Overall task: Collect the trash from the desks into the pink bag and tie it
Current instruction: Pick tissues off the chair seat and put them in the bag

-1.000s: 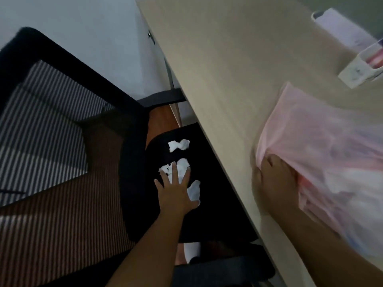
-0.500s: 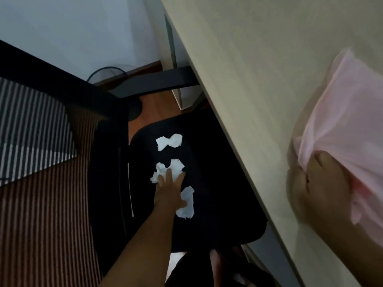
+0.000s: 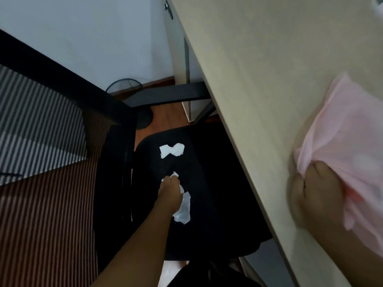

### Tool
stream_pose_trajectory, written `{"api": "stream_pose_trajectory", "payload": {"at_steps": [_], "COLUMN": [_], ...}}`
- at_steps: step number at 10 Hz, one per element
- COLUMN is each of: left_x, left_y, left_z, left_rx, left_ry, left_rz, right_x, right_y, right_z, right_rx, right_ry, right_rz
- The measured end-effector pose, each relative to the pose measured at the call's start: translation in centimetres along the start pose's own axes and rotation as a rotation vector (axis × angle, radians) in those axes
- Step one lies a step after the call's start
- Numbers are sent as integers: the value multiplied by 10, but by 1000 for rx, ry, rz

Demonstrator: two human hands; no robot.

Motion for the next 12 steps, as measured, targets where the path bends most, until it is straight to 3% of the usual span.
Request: {"api": "stream_pose_trajectory", "payload": {"at_steps": [1,2,3,4,5,6,8,9,10,11,12], "left_x": [-30,-89,-156,-237,-320,-389,-468,-484,-482,-464,-418], "left_y": [-20,-39,-60,-93,-131,-166,-232,-237,-223,-201,-165], "left_z": [-50,-106,-151,-167,-170,-170,-128,-113,-109,-129,-162], "left_rx": [-46,-84,-139,-91,9,168,519,496,393,298,62], "left_ry": [-251,-358,-376,-370,-333,-443,-458,-474,-342,-468,-573], "left_rz": [-27,165,339,569,707,697,704,743,783,761,711], "right_x": [12,-7,-3,-21,-40,-60,-104,-109,-111,-101,-84], "right_y": [-2,1,-2,-1,-7,-18,-42,-47,-47,-42,-34], "right_z": [-36,-45,-88,-140,-193,-242,-312,-326,-324,-306,-266], "right_rx": [-176,-145,-205,-270,-330,-423,-583,-608,-576,-531,-455], "right_ry": [25,245,150,151,193,138,119,118,126,135,134], "right_rz": [-65,215,177,232,281,231,339,358,355,307,242]}}
Point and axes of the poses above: each hand's wrist, its own y-axis towards the middle knuckle, its own z-axis out of the palm, x = y × z, the point moved 10 cm from there along y, towards the middle knuckle, and after that the axes turned 14 degrees about -x, right-handed, at the moved point
